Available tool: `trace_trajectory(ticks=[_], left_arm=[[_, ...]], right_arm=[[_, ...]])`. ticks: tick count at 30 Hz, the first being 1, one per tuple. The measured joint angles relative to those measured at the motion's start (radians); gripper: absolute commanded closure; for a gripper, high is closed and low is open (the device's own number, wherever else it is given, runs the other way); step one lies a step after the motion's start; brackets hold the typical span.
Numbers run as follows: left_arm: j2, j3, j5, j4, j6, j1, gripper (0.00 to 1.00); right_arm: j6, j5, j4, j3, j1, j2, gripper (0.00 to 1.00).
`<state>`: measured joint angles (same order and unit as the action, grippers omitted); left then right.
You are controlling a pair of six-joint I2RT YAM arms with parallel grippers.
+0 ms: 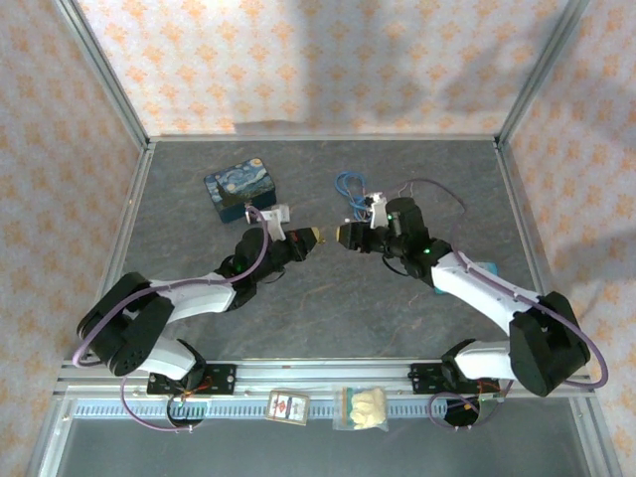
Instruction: Unlock the padlock with the key
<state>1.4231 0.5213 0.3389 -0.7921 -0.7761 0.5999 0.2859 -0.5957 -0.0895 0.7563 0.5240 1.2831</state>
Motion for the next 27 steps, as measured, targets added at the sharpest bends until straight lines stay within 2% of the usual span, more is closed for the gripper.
trace_trajectory(ticks=[6, 12, 21, 27], left_arm=[[-0.04, 0.0, 0.155, 0.003, 0.06, -0.066, 1.0], [-0.051, 0.0, 0.288, 0.002, 0.077, -0.07, 1.0], [-0.046, 0.022, 0.4, -0.03, 0.062, -0.07, 1.0], [-0.038, 0.031, 0.423, -0.05, 0.04, -0.07, 1.0]], right_arm=[[0.002, -0.22, -0.103, -0.046, -0.041, 0.0, 0.6], [0.042, -0.378, -0.218, -0.054, -0.042, 0.024, 0.63], [0.05, -0.426, -0.249, -0.067, -0.042, 0.037, 0.64], [0.05, -0.444, -0.253, -0.068, -0.042, 0.053, 0.76]])
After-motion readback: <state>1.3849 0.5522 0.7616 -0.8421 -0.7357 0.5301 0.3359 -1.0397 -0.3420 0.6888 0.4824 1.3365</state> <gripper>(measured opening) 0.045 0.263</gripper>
